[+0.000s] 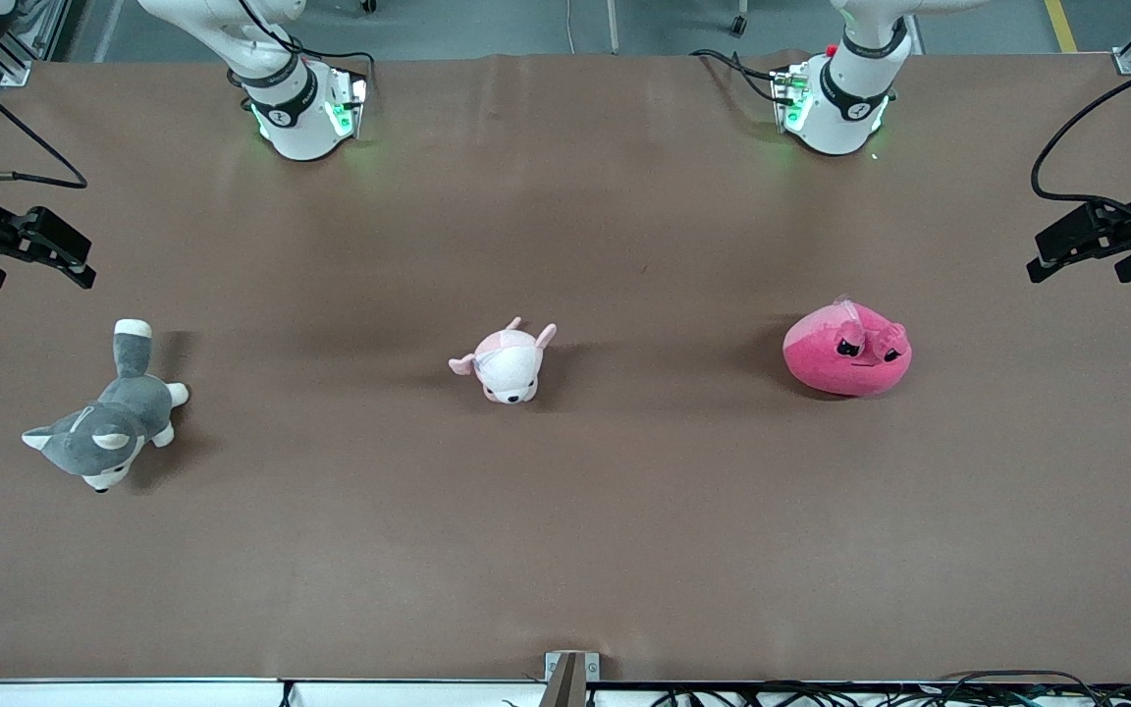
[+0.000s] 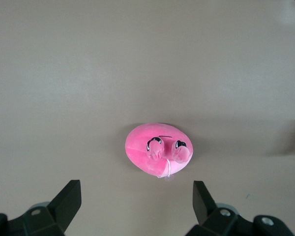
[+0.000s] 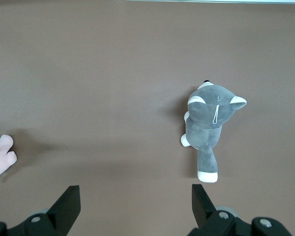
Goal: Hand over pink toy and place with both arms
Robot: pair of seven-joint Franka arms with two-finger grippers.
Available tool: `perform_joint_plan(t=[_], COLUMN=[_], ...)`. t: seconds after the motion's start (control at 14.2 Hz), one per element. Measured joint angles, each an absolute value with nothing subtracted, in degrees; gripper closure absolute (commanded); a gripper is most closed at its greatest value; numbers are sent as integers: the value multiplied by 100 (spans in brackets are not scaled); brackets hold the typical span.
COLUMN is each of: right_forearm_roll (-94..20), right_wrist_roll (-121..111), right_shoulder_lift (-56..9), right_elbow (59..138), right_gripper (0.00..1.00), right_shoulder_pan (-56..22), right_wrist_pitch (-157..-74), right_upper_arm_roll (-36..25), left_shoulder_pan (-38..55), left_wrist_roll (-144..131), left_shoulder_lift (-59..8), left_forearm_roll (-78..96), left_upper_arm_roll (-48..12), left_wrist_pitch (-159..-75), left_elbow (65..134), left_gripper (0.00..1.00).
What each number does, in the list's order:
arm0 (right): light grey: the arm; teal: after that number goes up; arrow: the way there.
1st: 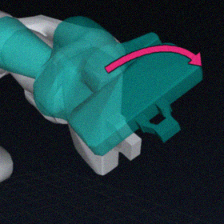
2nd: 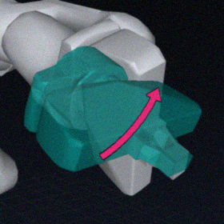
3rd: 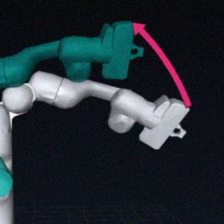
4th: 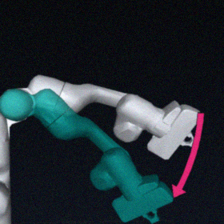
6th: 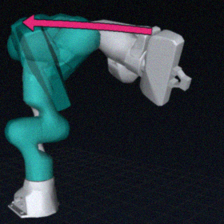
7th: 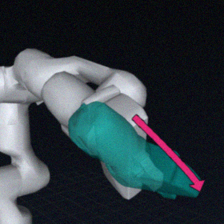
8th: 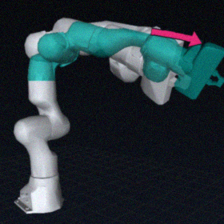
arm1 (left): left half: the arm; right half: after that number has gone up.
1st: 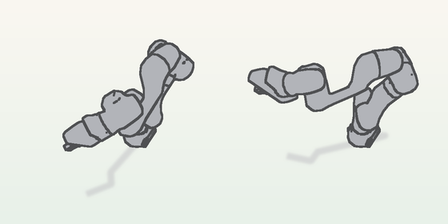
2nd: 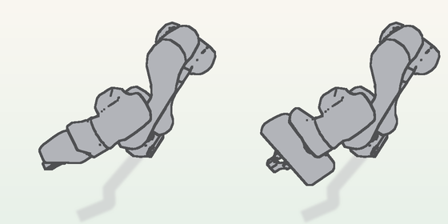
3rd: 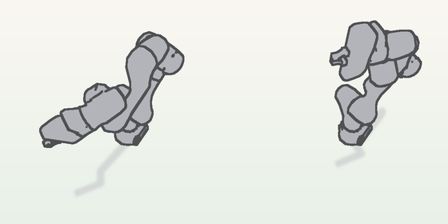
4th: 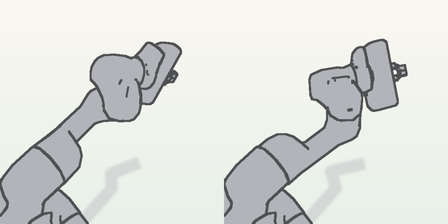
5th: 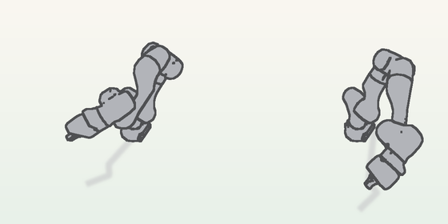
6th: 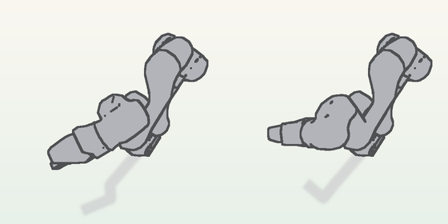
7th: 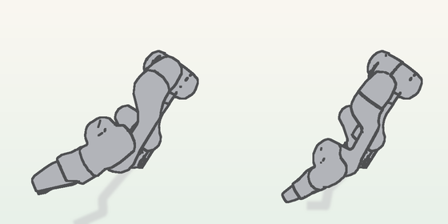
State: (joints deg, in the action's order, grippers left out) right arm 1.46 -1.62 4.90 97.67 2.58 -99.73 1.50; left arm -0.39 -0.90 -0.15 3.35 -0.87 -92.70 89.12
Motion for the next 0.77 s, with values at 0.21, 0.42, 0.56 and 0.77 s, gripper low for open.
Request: perform_joint_plan(t=[0.21,0.42,0.56,0.77], right_forearm_roll=[146,146,146,146], right_wrist_roll=[-162,-162,-162,-162], right_shoulder_lift=[490,490,490,490], right_elbow=[9766,9766,9766,9767], right_gripper=[0,0,0,0], right_shoulder_pan=[265,266,266,269], right_wrist_pitch=[-9973,-9973,-9973,-9974], right_upper_arm_roll=[147,147,147,144], left_shoulder_pan=[-41,-48,-77,-88], left_wrist_roll=[-90,-90,-90,-93], left_shoulder_lift=[-15,-15,-23,-117], left_forearm_roll=[335,335,335,335], left_upper_arm_roll=[-87,-83,-69,-64], left_wrist_pitch=[-9269,-9266,-9240,-9181], left_elbow=[8912,8912,8914,9021], left_gripper=[0,0,0,0])
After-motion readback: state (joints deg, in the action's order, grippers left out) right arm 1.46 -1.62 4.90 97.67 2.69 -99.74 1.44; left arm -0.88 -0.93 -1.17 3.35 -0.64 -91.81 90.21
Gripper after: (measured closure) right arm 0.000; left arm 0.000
